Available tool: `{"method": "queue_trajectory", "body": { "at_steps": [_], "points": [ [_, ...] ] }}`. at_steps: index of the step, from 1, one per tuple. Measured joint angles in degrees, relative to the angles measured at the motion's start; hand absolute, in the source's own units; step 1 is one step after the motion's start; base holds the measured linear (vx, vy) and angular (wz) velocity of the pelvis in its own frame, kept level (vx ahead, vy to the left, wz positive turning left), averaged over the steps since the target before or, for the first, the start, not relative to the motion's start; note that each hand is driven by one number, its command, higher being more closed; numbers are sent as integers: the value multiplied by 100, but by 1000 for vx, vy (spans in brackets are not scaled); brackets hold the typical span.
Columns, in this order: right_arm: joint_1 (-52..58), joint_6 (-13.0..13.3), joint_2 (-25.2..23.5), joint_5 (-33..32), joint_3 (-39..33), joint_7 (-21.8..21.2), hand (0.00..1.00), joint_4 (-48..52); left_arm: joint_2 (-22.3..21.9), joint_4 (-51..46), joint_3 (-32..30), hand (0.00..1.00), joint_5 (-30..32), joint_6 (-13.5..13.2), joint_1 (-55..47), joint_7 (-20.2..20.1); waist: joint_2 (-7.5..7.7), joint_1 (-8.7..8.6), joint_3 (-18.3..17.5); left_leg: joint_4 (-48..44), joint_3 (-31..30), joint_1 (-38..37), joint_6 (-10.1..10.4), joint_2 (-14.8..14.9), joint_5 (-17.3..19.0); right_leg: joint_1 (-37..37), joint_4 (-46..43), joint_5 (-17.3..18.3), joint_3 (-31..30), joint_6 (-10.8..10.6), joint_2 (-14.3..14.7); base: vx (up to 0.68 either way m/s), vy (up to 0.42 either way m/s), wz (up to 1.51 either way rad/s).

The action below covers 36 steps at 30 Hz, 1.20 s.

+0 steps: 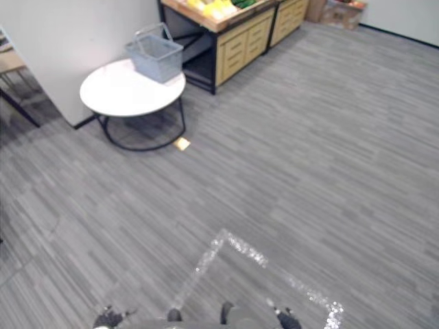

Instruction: Pick vegetable in the basket

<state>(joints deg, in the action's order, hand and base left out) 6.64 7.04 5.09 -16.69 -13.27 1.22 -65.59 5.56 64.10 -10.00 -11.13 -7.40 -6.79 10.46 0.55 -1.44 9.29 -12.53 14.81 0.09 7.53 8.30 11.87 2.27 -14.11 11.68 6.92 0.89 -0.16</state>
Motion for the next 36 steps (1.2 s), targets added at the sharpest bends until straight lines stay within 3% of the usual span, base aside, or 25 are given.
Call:
{"method": "queue_trajectory", "body": {
  "at_steps": [1,2,4,5,7,9,11,14,15,16,17,18,21,23,24,26,27,29,31,33,35,36],
  "points": [
    [14,14,78,43,161,-2,0,89,-61,-72,-193,0,-7,-9,-96,-24,-139,35,55,-866,54,261,-22,248,134,-115,-21,78,-14,124,141,34,-168,-9],
    [-11,38,77,45,265,13,0,178,-82,-153,-361,0,-43,-2,-86,-62,-94,15,178,-2075,-2,713,-221,484,-79,-195,-99,150,-15,224,154,36,-126,-10],
    [-30,59,69,47,390,28,0,198,-103,-280,-375,0,-224,-19,-167,-71,-13,65,271,-3120,-241,1285,-191,462,-218,-401,-118,248,-78,274,90,103,-107,-7],
    [-61,63,92,49,394,37,0,204,-132,-313,-333,0,-230,-23,-185,-66,-47,60,278,-3058,-424,1472,-84,264,-133,-499,-98,277,-88,295,-3,192,-45,-6],
    [-161,68,187,50,422,36,0,207,-167,-317,-181,0,-244,-49,-224,-73,-113,122,288,-2240,-450,1626,-105,43,-164,-600,-9,312,-231,247,-98,245,36,-23],
    [-250,76,171,56,474,31,0,251,-198,-329,-129,0,-283,-95,-264,-67,-145,181,281,-933,-463,1714,-155,13,-440,-673,190,312,-291,74,-107,253,43,-31],
    [-258,85,183,84,539,25,0,376,-206,-338,-124,0,-346,-96,-284,-56,-201,186,284,640,-627,1674,-32,19,-1003,-878,357,449,-415,-78,-36,367,82,-20],
    [-299,115,296,111,673,17,0,408,-316,-333,-112,0,-343,-93,-311,-14,-400,269,278,907,-822,1803,-25,149,-1136,-1207,510,709,-679,-283,63,423,226,-45],
    [-278,115,278,111,699,8,0,405,-262,-339,-117,0,-341,-94,-320,-9,-277,347,232,687,-851,1769,-88,52,-1681,-1363,503,834,-829,-387,-134,519,333,-74],
    [-255,115,236,113,709,-12,0,396,-187,-352,-115,0,-339,-111,-414,-8,-170,384,83,569,-735,1761,-215,-105,-1949,-1375,480,899,-976,-430,-366,585,327,-72],
    [-305,120,134,116,708,-42,0,390,-114,-345,-93,0,-337,-124,-392,1,31,372,-81,455,-557,1827,-464,-327,-1865,-1204,285,859,-1149,-493,-616,621,283,-51],
    [-337,130,70,180,700,-60,0,390,-45,-348,-44,0,-303,-143,-281,42,129,335,-125,374,-390,1845,-662,-467,-1795,-936,-84,696,-1307,-650,-783,731,326,-30],
    [-288,115,47,325,684,-79,0,333,13,-339,27,0,-210,-145,-201,47,155,331,-116,357,-203,1529,-942,-644,-1509,-542,-1227,110,-1553,-662,-855,580,281,-11],
    [-243,108,27,383,683,-120,0,240,39,-392,98,0,-208,-128,-221,40,188,308,-74,527,-122,740,-963,-759,-1049,-90,-2892,-1137,-1441,-1023,-945,436,225,-18],
    [-236,116,30,393,672,-127,0,260,58,-437,147,0,-207,-127,-234,40,170,289,-63,558,-116,559,-980,-781,-955,32,-3268,-1245,-1407,-1145,-966,385,178,-11],
    [-196,126,63,535,639,-163,0,386,115,-644,413,0,-135,-129,-188,32,147,254,-9,675,-162,-79,-1062,-788,-596,634,-4398,-782,-1015,-825,-993,349,114,-5],
    [-178,127,78,545,636,-163,0,421,115,-700,452,0,-121,-129,-177,29,142,231,-7,700,-195,-206,-1074,-784,-528,776,-4495,-599,-857,-757,-993,328,36,16],
    [-147,138,113,546,573,-160,0,455,85,-826,542,0,-114,-141,-143,-3,124,32,6,757,-359,-562,-1029,-741,-272,1304,-4103,-77,-291,-481,-986,359,-39,35],
    [-119,112,131,547,465,-156,0,420,-50,-818,523,0,-118,-132,-47,-19,56,1,71,752,-427,-769,-946,-639,-67,1583,-3164,-14,9,-443,-937,341,-106,25],
    [-37,98,153,546,379,-133,0,398,-185,-812,498,0,-121,-127,23,-18,-109,0,168,753,-486,-981,-773,-416,133,1672,-1650,-152,168,-543,-797,445,-199,20],
    [17,66,108,547,236,-85,0,401,-375,-812,281,0,-127,-124,119,1,-152,-8,210,824,-580,-1242,-465,-202,416,1683,434,-865,72,-613,-769,577,-283,22],
    [33,65,88,548,225,-74,0,401,-399,-810,224,0,-128,-123,156,3,-134,-8,209,851,-620,-1306,-381,-163,496,1651,813,-1047,-25,-662,-784,610,-337,31]
  ]
}}
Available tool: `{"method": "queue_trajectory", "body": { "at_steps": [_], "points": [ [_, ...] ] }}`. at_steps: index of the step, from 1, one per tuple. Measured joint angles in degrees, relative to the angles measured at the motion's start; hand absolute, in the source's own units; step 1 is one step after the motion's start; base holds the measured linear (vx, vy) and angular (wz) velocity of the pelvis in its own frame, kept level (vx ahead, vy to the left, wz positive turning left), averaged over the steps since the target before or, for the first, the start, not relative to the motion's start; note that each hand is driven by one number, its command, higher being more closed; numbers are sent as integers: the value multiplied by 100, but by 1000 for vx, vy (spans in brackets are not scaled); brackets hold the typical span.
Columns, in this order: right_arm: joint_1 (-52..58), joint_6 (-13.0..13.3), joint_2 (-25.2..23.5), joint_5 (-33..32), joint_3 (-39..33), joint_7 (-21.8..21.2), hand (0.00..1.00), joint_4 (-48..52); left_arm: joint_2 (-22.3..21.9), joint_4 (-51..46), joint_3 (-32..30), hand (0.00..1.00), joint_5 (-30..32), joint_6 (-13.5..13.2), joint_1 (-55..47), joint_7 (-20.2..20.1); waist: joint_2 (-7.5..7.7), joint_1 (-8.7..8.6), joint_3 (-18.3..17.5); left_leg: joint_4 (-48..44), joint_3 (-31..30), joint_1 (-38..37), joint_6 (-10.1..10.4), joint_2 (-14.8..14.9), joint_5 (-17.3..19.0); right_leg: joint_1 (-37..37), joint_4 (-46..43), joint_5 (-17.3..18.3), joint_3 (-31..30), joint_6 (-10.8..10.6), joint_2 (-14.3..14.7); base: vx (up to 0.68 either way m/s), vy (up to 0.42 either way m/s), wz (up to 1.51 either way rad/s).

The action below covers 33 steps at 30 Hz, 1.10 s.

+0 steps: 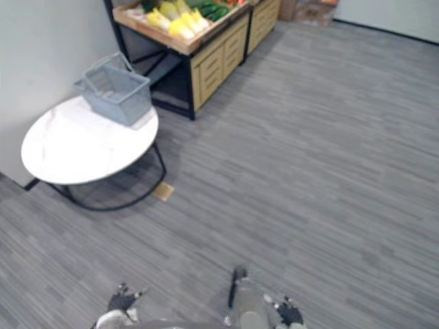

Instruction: Pick vegetable in the basket

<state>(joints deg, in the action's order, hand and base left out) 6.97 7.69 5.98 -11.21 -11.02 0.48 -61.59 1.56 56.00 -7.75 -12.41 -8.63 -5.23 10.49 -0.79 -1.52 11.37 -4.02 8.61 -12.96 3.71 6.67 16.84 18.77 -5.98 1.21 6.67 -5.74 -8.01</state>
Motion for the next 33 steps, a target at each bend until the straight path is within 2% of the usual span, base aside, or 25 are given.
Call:
{"method": "queue_trajectory", "body": {
  "at_steps": [1,2,3,5,7,8,9,10,11,12,13,15,16,18,19,20,21,22,23,24,27,29,30,32,33],
  "points": [
    [29,-3,-8,1,-84,16,0,5,-71,37,-152,0,-1,-2,88,5,-29,2,15,55,-87,-165,47,151,153,-3,-52,-674,-16,-124,104,635,-334,38],
    [-25,0,27,3,-154,35,0,36,-202,120,-172,0,-1,-1,211,-11,-206,-2,30,71,-166,-234,21,290,57,199,-617,-656,-6,-22,250,635,-331,31],
    [-71,-2,25,10,-169,36,0,40,-259,114,-176,0,-1,-15,253,-17,-197,6,37,52,-163,-237,50,310,-104,340,-972,-466,-4,228,253,489,-258,25],
    [-82,3,28,19,-220,28,0,49,-444,122,-174,0,-3,-10,269,-28,-226,-5,34,-276,-319,-263,173,468,-597,293,-1623,110,159,427,274,566,-333,27],
    [-33,-2,27,11,-215,24,0,43,-475,95,-178,0,-17,-19,262,-60,-256,-15,34,-1367,-661,41,416,669,-946,-163,-1647,459,397,517,344,597,-324,41],
    [-13,1,33,8,-202,23,0,58,-461,80,-184,0,-43,-25,277,-66,-246,-28,39,-2278,-884,434,662,724,-1292,-419,-1564,605,504,539,348,498,-258,41],
    [6,1,40,8,-170,23,0,66,-467,-8,-186,0,-93,-32,275,-73,-220,-7,59,-3469,-1123,979,823,773,-2004,-796,-1405,727,572,599,381,458,-182,31],
    [4,1,96,2,-123,27,0,64,-464,-29,-186,0,-100,-51,273,-75,-216,24,90,-4335,-1075,1326,909,866,-2009,-1074,-1253,794,595,641,430,444,-120,10],
    [-21,4,110,0,-73,32,0,87,-427,-81,-200,0,-103,-80,264,-74,-226,30,105,-5124,-826,1721,823,924,-1815,-1526,-1014,888,587,714,449,453,-96,-3],
    [-19,6,97,0,-58,31,0,103,-410,-101,-219,0,-104,-78,253,-73,-218,31,110,-5353,-651,1874,743,942,-1675,-1745,-873,904,577,708,445,434,-73,-7],
    [-18,6,95,-1,-35,35,0,108,-399,-154,-230,0,-182,-90,200,-70,-208,44,114,-5524,-264,2095,554,987,-1392,-2167,-576,916,549,699,427,406,-47,-13],
    [-56,4,95,-2,-38,43,0,87,-377,-263,-231,0,-335,-147,150,-69,-209,89,116,-5227,243,2428,435,980,-973,-2577,-256,899,491,638,362,362,0,-25],
    [-79,4,88,-3,-37,44,0,88,-349,-311,-223,0,-450,-166,155,-70,-193,170,124,-4697,510,2621,377,886,-827,-2776,-105,929,409,507,277,371,90,-31],
    [-109,0,84,-2,-39,46,0,18,-330,-359,-195,0,-534,-222,137,-69,-157,192,138,-3370,709,2775,317,549,-820,-3035,29,1008,390,344,73,451,168,-16],
    [-90,0,90,-1,-37,47,0,19,-312,-360,-125,0,-535,-244,126,-71,-161,188,139,-2095,797,2732,280,255,-1071,-3216,94,1111,402,191,-48,420,228,0],
    [-50,0,142,-2,-32,52,0,21,-314,-360,-48,0,-533,-247,40,-69,-258,199,106,-728,762,2621,283,68,-1532,-3402,186,1233,393,60,-54,347,214,-1],
    [-38,0,205,0,-20,58,0,17,-311,-369,-6,0,-536,-247,-13,-73,-328,211,102,-373,661,2593,148,43,-1934,-3495,264,1294,365,60,-9,528,335,-13],
    [-44,-5,171,-1,77,88,0,4,-211,-366,60,0,-532,-237,-26,-68,-269,303,41,-544,643,2585,-209,-84,-2144,-3655,400,1376,209,133,-57,531,287,3],
    [-101,9,114,2,241,83,0,19,-92,-363,90,0,-527,-240,-23,-66,-108,313,-21,-831,621,2795,-276,-177,-1897,-3588,408,1272,-26,151,-26,601,280,10],
    [-203,5,59,3,260,83,0,16,-15,-364,94,0,-514,-242,-21,-67,-32,347,-1,-1092,609,2924,-357,-214,-1723,-3546,369,1063,-44,79,-79,420,156,22],
    [-309,13,20,29,387,51,0,29,63,-305,59,0,-483,-204,-154,-54,105,379,-49,-1191,701,2726,-636,-367,-1560,-3522,28,790,-438,-80,-271,363,167,5],
    [-344,25,9,194,522,26,0,36,113,-301,127,0,-453,-199,-185,-48,228,424,-155,-904,830,2433,-699,-552,-1439,-3227,-734,763,-694,-121,-395,333,145,-13],
    [-349,56,-13,234,532,18,0,43,150,-276,205,0,-424,-187,-199,-53,253,401,-156,-625,862,2123,-654,-634,-1324,-2632,-2049,530,-882,-490,-447,361,168,-19],
    [-301,33,-71,217,537,1,0,26,237,-279,410,0,-433,-173,-242,-53,325,355,-138,-291,920,1543,-600,-699,-1156,-1768,-4032,-334,-1138,-1116,-458,361,145,-19],
    [-305,39,-50,230,544,-5,0,47,329,-274,549,0,-431,-124,-262,-55,314,314,-117,-290,902,1316,-616,-703,-1050,-1468,-4748,-312,-1113,-1080,-430,250,63,-13]
  ]
}}
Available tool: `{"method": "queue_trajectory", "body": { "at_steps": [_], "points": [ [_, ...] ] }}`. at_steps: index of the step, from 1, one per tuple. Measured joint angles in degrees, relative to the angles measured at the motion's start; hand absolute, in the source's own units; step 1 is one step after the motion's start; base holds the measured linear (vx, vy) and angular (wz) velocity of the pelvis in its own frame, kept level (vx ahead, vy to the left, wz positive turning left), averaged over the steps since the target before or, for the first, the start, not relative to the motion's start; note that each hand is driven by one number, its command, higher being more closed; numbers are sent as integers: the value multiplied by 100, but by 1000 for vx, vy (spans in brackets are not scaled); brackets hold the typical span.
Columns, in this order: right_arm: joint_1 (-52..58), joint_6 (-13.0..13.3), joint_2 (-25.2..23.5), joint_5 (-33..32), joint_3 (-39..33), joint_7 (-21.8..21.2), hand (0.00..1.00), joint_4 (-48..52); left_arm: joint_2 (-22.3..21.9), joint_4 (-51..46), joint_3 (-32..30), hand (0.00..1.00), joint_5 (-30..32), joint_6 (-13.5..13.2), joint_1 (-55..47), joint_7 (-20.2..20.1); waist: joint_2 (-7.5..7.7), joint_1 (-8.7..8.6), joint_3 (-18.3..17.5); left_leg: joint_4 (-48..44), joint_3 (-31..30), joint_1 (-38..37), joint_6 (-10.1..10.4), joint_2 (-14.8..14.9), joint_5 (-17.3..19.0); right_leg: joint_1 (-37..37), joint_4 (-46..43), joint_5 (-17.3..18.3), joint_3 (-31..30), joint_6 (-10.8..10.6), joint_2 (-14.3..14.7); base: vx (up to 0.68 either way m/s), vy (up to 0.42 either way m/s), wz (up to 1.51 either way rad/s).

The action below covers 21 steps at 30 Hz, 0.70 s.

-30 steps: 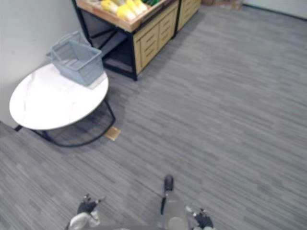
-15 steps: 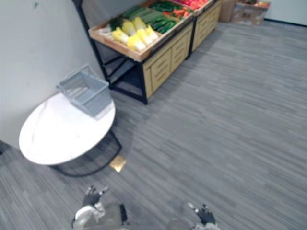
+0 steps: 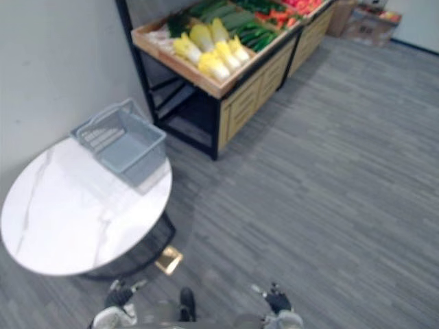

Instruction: Pick vegetable in the basket

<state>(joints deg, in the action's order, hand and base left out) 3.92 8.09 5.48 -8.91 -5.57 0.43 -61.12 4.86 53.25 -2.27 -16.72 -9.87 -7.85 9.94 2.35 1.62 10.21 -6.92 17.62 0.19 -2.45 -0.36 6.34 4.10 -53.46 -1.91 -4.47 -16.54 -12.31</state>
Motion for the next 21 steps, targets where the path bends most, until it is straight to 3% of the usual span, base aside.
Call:
{"method": "queue_trajectory", "body": {
  "at_steps": [1,2,4,6,7,8,9,11,12,13,14,15,16,17,18,19,21],
  "points": [
    [11,11,13,0,-11,-8,0,2,42,9,96,0,2,28,-4,-5,6,-24,2,-2,-48,-174,-37,-1,66,146,-385,43,95,50,24,265,34,7],
    [54,15,56,1,-18,-8,0,11,54,17,219,0,10,53,-11,-15,25,-100,12,41,-142,-519,-72,0,188,382,-849,322,354,127,57,358,13,34],
    [184,5,88,3,-22,-10,0,21,77,31,311,0,189,47,6,-26,13,-181,15,85,-343,-837,-90,38,315,698,-828,863,779,554,73,339,-32,58],
    [323,-30,90,3,-88,-14,0,-57,35,33,298,0,192,51,91,-38,-20,-229,19,72,-726,-982,-65,118,481,1059,171,1160,1048,1013,123,327,-124,91],
    [369,-43,86,0,-116,-15,0,-59,8,31,283,0,191,53,97,-30,-60,-266,46,77,-901,-1041,-9,183,513,1108,908,1180,1073,1054,179,452,-234,110],
    [385,-40,79,-5,-216,-11,0,-55,-35,37,250,0,189,56,71,-28,-129,-293,51,54,-1112,-1092,115,311,611,1140,1981,1150,1005,1039,252,399,-227,85],
    [387,-40,72,-4,-284,-10,0,-53,-62,36,222,0,189,57,73,-25,-153,-292,63,46,-1201,-1137,184,359,668,1152,2440,1096,980,1013,256,486,-321,85],
    [409,-41,16,-4,-428,0,0,-42,-163,32,8,0,188,57,87,-11,-169,-256,75,-93,-1559,-1242,456,593,1062,1175,4214,654,602,953,223,445,-363,76],
    [425,-41,5,-3,-467,1,0,-37,-194,33,-80,0,187,56,80,-8,-166,-238,76,-131,-1650,-1270,527,645,1194,1169,4477,621,487,905,213,489,-451,71],
    [502,-45,-25,-1,-519,1,0,-20,-244,34,-267,0,188,52,86,-9,-121,-185,53,-152,-1842,-1412,713,735,1433,1159,4680,534,225,725,187,521,-498,77],
    [568,-54,9,0,-550,0,0,12,-358,54,-373,0,188,62,125,-3,-288,-211,38,-112,-2068,-1547,718,972,1600,1264,4051,156,326,458,351,521,-499,97],
    [625,-53,49,5,-558,4,0,68,-445,55,-375,0,192,59,112,-14,-312,-245,14,-127,-2222,-1529,699,1034,1583,1401,3671,171,366,483,380,500,-485,101],
    [621,-63,92,8,-643,13,0,116,-607,57,-379,0,209,45,197,-23,-373,-207,14,-255,-2328,-1500,695,975,1393,1600,2989,440,393,733,366,442,-438,88],
    [603,-64,104,9,-696,23,0,148,-691,71,-382,0,209,48,203,-16,-457,-189,-30,-339,-2346,-1440,677,1033,1113,1627,2623,795,562,838,362,625,-576,83],
    [617,-63,161,9,-697,16,0,147,-736,84,-384,0,210,46,182,-2,-543,-207,-84,-356,-2569,-1412,631,1116,834,1520,2553,989,775,932,354,438,-390,58],
    [617,-66,167,9,-701,17,0,142,-740,95,-383,0,209,46,181,1,-565,-216,-97,-375,-2626,-1390,629,1139,777,1484,2558,1011,831,941,356,440,-349,66],
    [604,-67,161,7,-710,32,0,54,-735,122,-377,0,206,46,183,55,-644,-303,-150,-1009,-2955,-919,771,1274,324,1096,2703,1113,1357,1129,305,355,-243,103]
  ]
}}
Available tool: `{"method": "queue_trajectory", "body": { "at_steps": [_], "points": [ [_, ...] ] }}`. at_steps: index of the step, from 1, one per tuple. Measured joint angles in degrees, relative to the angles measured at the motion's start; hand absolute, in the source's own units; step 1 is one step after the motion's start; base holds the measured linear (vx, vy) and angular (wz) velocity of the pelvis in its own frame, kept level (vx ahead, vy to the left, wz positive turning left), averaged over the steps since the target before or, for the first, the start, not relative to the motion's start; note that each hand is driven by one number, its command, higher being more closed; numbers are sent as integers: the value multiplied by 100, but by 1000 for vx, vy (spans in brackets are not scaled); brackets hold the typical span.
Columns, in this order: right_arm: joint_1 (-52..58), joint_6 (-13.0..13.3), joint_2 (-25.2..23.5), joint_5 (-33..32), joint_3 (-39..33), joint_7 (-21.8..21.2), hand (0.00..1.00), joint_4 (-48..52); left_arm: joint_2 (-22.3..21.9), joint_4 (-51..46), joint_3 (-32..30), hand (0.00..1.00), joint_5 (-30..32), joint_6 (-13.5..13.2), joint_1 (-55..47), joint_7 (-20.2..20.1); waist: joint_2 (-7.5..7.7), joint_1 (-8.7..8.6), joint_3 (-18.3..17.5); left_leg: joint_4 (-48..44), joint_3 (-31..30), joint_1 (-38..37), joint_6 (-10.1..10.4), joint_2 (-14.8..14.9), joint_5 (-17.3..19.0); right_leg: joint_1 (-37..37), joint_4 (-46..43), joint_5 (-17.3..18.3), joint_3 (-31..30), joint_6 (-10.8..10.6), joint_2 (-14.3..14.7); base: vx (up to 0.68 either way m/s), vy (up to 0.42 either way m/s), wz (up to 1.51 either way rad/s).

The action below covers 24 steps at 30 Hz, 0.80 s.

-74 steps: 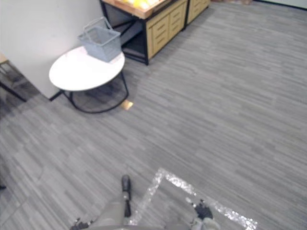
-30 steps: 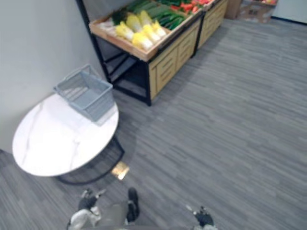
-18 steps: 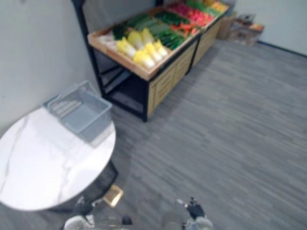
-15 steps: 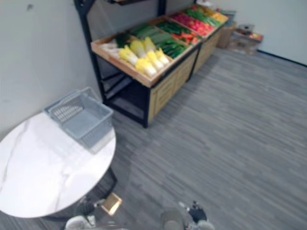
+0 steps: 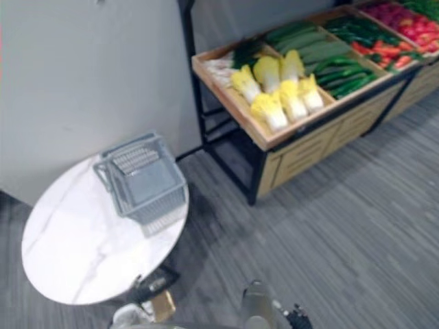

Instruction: Pick vegetable in the basket

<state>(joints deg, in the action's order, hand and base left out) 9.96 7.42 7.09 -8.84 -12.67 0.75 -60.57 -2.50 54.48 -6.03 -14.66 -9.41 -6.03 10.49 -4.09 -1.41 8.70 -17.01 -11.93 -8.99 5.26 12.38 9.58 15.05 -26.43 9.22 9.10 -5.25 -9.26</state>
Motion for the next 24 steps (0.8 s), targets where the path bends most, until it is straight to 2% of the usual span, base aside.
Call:
{"method": "queue_trajectory", "body": {
  "at_steps": [1,2,3,4,5,6,7,8,9,10,11,12,14,17,19,21,24],
  "points": [
    [-9,-1,7,0,1,2,0,-70,5,-24,10,0,-24,-2,0,40,-24,0,-11,-357,6,189,247,42,-303,-264,147,21,193,46,-6,381,-249,130],
    [14,5,4,-6,42,3,0,-99,67,-44,25,0,-57,-17,29,60,130,16,49,-794,131,455,501,58,-731,-666,428,11,445,86,-135,353,-200,126],
    [10,10,10,-7,103,15,0,-70,150,-88,154,0,-83,-78,29,68,221,26,73,-1119,643,651,568,130,-657,-1097,727,-1,699,104,-252,323,-179,118],
    [17,23,19,-15,141,26,0,-25,182,-99,208,0,-86,-120,29,69,250,16,80,-1202,997,759,580,144,-544,-1309,862,-9,823,112,-300,294,-116,112],
    [17,45,45,-20,215,63,0,170,205,-138,278,0,-85,-142,26,73,289,2,76,-1182,1691,975,519,143,-307,-1580,1042,-14,1059,112,-410,202,-67,84],
    [-6,63,60,-23,235,92,0,276,211,-181,315,0,-84,-146,18,80,289,7,76,-1071,2010,1069,459,129,-241,-1663,1069,-16,1155,110,-445,178,-25,89],
    [-65,73,108,-25,320,154,0,596,218,-214,371,0,-82,-172,7,113,264,3,75,-600,2507,1254,332,71,-287,-1745,1114,-21,1313,99,-471,99,43,62],
    [-119,90,185,-24,421,192,0,1004,220,-214,387,0,-82,-172,6,185,164,7,59,38,2793,1434,84,23,-773,-1732,1138,-48,1384,51,-383,107,91,52],
    [-155,102,220,-20,438,217,0,1186,263,-197,396,0,-81,-169,1,221,161,5,55,148,2972,1477,14,32,-760,-1727,1170,-63,1375,19,-335,133,107,49],
    [-202,120,203,-8,586,279,0,1620,360,-192,400,0,-75,-171,-2,299,182,9,-10,491,2989,1375,-35,-72,-770,-1711,1305,-101,1290,-38,-274,109,118,45],
    [-215,141,229,16,771,334,0,2109,473,-190,394,0,-68,-175,-2,334,280,15,-29,901,2877,1353,-76,-121,-803,-1620,1449,-115,1216,-63,-239,83,107,38],
    [-350,147,251,212,959,387,0,2536,601,-137,360,0,-52,-168,-7,388,376,53,10,1149,2850,1335,-48,-162,-876,-1573,1564,-160,1203,-133,-233,31,96,12],
    [-490,161,314,520,1177,407,0,3095,731,39,335,0,-28,-150,-71,467,462,92,22,1425,2945,1179,-49,-231,-1002,-1602,1690,-225,1044,-229,-240,0,60,-14],
    [-696,247,669,1073,1426,431,0,4106,742,201,161,0,105,-84,-223,502,406,128,-27,1937,3109,812,-6,-367,-1200,-1674,1751,-258,897,-284,-258,-15,33,-23],
    [-968,279,1103,1620,1606,469,0,4672,802,338,83,0,397,12,-239,488,379,145,-44,2260,3161,739,9,-433,-1387,-1575,1758,-304,850,-299,-251,-48,40,-11],
    [-1473,280,1605,2292,1828,611,0,5100,871,479,-46,0,495,69,-295,465,436,153,-21,2289,3207,809,-9,-440,-1421,-1462,1765,-356,752,-306,-239,-74,38,-14],
    [-2166,280,1978,3077,2240,720,0,5132,940,607,-137,0,628,127,-329,451,544,165,-8,2292,3212,891,-37,-449,-1453,-1409,1863,-404,725,-316,-231,-67,31,-4]
  ]
}}
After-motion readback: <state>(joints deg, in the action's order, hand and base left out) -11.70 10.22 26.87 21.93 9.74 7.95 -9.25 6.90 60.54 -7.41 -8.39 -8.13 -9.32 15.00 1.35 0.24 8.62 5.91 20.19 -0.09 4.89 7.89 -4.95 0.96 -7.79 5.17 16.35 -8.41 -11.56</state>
